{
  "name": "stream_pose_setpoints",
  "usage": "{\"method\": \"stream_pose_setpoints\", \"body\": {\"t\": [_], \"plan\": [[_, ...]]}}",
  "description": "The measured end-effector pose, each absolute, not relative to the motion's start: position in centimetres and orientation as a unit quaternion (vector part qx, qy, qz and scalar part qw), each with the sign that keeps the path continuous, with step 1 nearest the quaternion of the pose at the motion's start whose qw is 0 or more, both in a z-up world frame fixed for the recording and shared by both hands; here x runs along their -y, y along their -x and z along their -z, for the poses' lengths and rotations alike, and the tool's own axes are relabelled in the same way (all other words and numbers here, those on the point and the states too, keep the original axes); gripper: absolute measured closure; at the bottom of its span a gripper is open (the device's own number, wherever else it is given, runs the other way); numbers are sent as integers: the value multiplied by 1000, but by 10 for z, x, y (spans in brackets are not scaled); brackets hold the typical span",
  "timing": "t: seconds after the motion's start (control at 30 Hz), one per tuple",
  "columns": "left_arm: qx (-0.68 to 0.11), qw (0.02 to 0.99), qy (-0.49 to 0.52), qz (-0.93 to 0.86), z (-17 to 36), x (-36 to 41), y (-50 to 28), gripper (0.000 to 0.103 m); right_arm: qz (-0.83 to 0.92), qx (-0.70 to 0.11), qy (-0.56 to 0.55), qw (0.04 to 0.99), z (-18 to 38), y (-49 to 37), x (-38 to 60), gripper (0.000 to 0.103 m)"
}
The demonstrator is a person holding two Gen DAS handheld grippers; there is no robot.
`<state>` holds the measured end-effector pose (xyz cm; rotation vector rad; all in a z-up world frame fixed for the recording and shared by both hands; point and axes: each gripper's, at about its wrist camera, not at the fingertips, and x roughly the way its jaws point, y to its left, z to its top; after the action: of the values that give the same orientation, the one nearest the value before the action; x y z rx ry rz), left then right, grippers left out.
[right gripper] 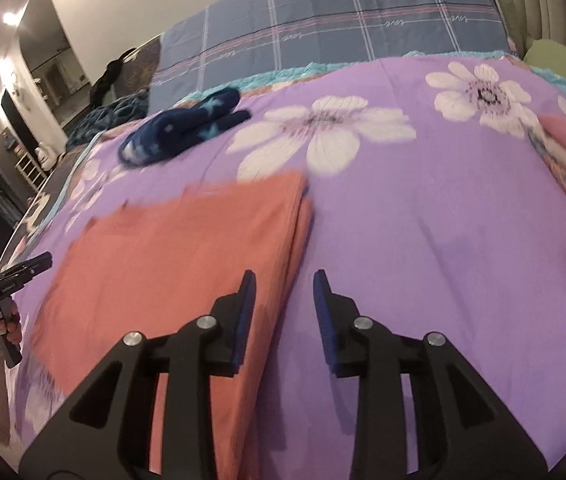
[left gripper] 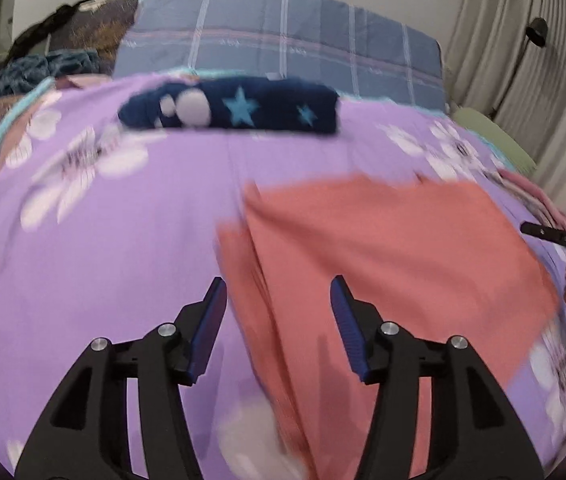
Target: Fold small clothes
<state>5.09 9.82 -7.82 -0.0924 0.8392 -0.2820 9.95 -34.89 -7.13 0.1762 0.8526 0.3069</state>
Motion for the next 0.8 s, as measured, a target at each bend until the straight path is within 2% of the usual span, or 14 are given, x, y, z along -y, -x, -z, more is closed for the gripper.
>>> {"method": "stream_pose_setpoints", "body": {"t": [0.1,0.17,0.2,0.23,0.33,0.47,0.57,0.63,0.67,0.7,0.77,0.8], "plan": [[-426,890,57,154,89,-94,-21,50,-152,-422,-83,890,81,-64,353,71],[-439,883,54,156,97,-88,-3,73,-149,-422,-92,890,85,-52,357,69],[-443,882,48,151,99,-86,4,94,-150,-421,-100,889,86,-47,359,68],[-448,880,50,148,99,-86,8,101,-150,-419,-113,888,87,-42,363,67],[-444,883,68,135,87,-93,22,101,-144,-416,-134,888,87,-36,369,66],[-462,878,25,122,97,-87,24,100,-150,-410,-135,889,87,-29,369,62],[-465,880,-8,100,103,-79,22,91,-152,-409,-147,888,89,-27,373,62],[-453,889,-47,57,88,-72,20,68,-152,-407,-152,888,86,-25,376,62],[-440,895,-65,40,80,-68,20,66,-150,-405,-146,890,84,-23,378,62],[-419,902,-96,23,68,-58,19,66,-147,-405,-141,892,83,-23,379,64],[-397,910,-111,41,51,-41,19,65,-131,-412,-134,892,81,-29,387,84],[-389,913,-106,66,43,-29,19,65,-127,-417,-140,889,80,-33,391,87]]}}
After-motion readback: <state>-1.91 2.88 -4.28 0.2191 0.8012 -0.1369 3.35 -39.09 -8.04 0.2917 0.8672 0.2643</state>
